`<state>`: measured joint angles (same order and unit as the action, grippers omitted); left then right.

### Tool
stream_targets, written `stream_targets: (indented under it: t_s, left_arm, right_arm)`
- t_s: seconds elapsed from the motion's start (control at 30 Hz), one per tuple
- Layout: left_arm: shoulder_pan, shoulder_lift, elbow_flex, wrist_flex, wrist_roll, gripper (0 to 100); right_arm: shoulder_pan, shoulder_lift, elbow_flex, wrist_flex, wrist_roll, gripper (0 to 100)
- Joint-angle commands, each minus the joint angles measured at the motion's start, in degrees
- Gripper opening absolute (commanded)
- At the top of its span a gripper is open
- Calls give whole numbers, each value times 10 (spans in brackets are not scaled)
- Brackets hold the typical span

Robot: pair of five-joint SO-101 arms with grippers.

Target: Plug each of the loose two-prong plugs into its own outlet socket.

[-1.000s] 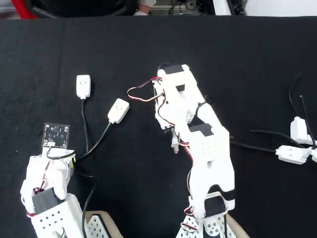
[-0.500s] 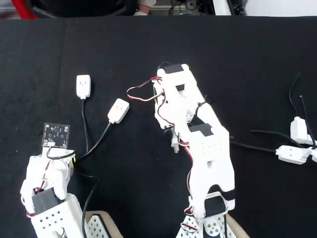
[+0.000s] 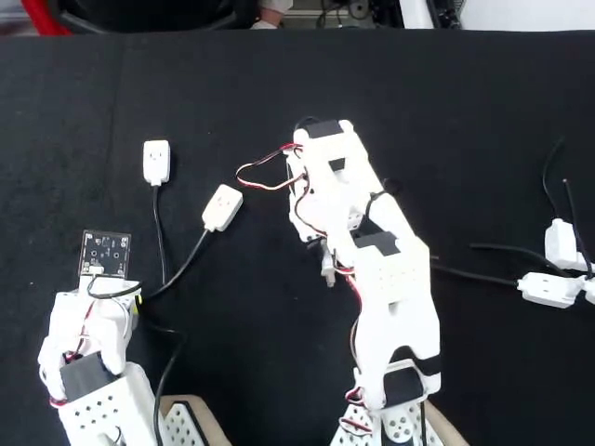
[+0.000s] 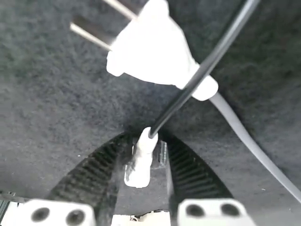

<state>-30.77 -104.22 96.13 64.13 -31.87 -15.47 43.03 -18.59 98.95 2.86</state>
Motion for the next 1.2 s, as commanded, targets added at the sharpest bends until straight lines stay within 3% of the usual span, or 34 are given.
stream_targets:
  t_s: [0.0, 0.37, 1.07, 1.17]
  left_arm:
    - [4, -4, 12, -12, 3, 245]
    - [4, -4, 12, -12, 2, 245]
    - [4, -4, 12, -12, 1, 245]
    - [4, -4, 12, -12, 1, 245]
  right_arm:
    - [8, -4, -23, 23, -6, 106]
    - [8, -118, 68, 18, -6, 106]
    - [10, -66, 51, -10, -7, 105]
    - [8, -67, 50, -10, -7, 51]
